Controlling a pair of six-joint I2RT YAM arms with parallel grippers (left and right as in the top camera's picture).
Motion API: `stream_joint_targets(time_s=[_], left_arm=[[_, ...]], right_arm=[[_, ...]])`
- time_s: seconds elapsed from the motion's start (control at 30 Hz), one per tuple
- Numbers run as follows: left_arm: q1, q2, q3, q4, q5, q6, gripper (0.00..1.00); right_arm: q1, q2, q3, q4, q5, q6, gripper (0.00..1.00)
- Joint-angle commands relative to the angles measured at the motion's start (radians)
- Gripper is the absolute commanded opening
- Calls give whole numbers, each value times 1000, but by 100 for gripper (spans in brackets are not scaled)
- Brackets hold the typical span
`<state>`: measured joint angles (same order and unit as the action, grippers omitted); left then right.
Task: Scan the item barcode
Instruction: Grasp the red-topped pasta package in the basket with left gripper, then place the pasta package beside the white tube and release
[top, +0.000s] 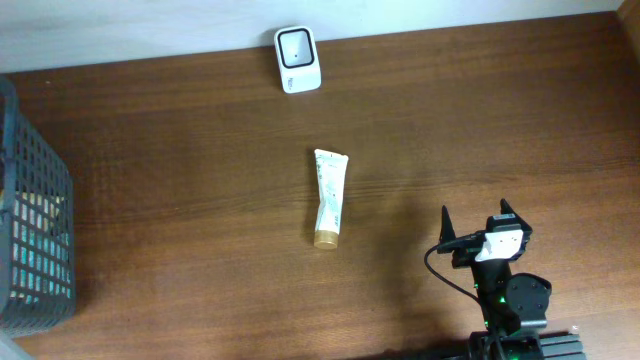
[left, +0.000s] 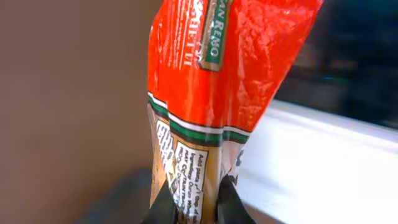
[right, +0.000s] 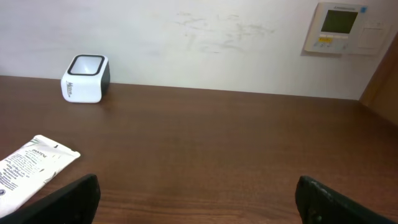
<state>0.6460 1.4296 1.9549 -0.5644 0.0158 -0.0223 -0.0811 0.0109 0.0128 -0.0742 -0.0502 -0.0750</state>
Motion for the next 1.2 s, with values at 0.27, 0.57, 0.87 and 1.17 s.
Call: stream_joint_targets(time_s=[0.27, 0.57, 0.87, 1.17], left_arm=[[-763, 257, 25, -613, 106, -188, 0], [-1052, 817, 24, -570, 29, -394, 0], [-1124, 852, 127, -572, 46, -386, 100], [-743, 613, 867, -1039, -266, -222, 99]], right_arm=[[-4, -7, -7, -1, -1, 4, 99], [-4, -7, -7, -1, -1, 4, 99], [-4, -7, -7, -1, -1, 4, 99], [-4, -7, -7, -1, -1, 4, 99]])
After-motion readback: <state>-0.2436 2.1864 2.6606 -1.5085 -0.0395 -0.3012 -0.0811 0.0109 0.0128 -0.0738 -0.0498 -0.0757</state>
